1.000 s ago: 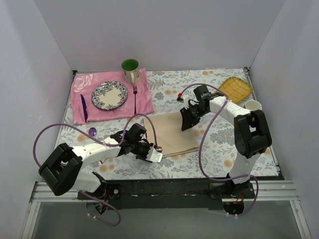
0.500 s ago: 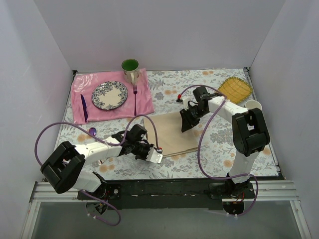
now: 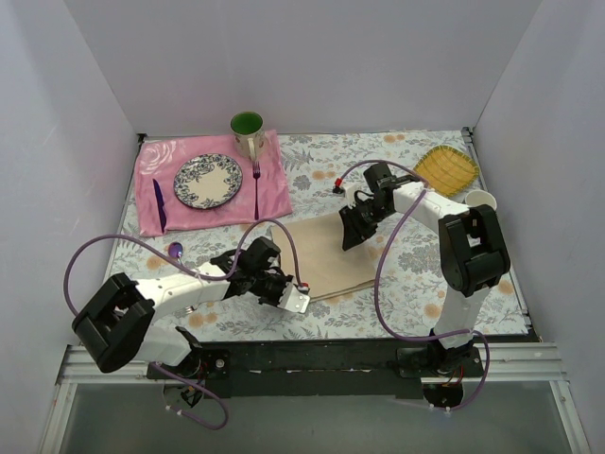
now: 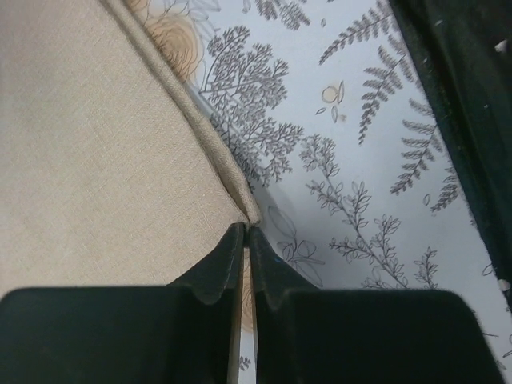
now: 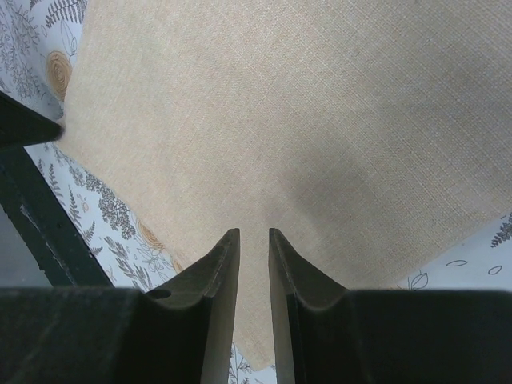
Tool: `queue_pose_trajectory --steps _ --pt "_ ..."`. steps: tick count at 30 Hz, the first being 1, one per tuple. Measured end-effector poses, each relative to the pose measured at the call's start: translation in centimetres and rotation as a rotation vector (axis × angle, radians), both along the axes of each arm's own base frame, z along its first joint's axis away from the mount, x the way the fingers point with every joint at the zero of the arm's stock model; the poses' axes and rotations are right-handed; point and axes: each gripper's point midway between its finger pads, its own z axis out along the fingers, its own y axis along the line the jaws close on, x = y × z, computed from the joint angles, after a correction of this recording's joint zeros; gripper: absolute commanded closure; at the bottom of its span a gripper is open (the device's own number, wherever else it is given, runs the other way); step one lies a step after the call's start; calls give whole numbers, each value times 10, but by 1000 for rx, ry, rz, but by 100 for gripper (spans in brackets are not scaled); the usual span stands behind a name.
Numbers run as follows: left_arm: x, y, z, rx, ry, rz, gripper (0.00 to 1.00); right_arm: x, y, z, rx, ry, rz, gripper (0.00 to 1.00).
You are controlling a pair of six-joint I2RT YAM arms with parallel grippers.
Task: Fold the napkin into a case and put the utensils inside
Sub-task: Pick up the top corner of the square folded napkin from the center of the board, then fold the top corner of the square-folded napkin at the center of the board.
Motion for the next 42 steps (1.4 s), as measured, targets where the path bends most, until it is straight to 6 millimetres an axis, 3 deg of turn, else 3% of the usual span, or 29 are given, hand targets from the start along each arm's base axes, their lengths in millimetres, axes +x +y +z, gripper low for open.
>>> queue_pose_trajectory --steps 10,15,19,23,28,32,37,42 --pt "-40 -28 13 -32 82 -91 100 -1 9 3 6 -2 25 70" --pt "-33 -38 24 -53 88 -42 100 -4 13 1 5 5 36 70" --pt "-22 -41 29 -65 76 3 100 -4 13 2 8 12 31 64" --pt "1 -49 34 -83 83 78 100 -1 8 6 30 37 -2 54" --pt "55 -60 43 -133 82 212 100 18 -10 15 54 35 -83 45" --pt "96 -66 44 -162 88 299 100 29 -26 26 83 34 -151 32" --pt "122 -75 35 -176 101 348 100 36 -38 36 125 41 -202 32" --pt "142 -91 28 -198 109 376 100 33 -42 42 155 48 -218 40"
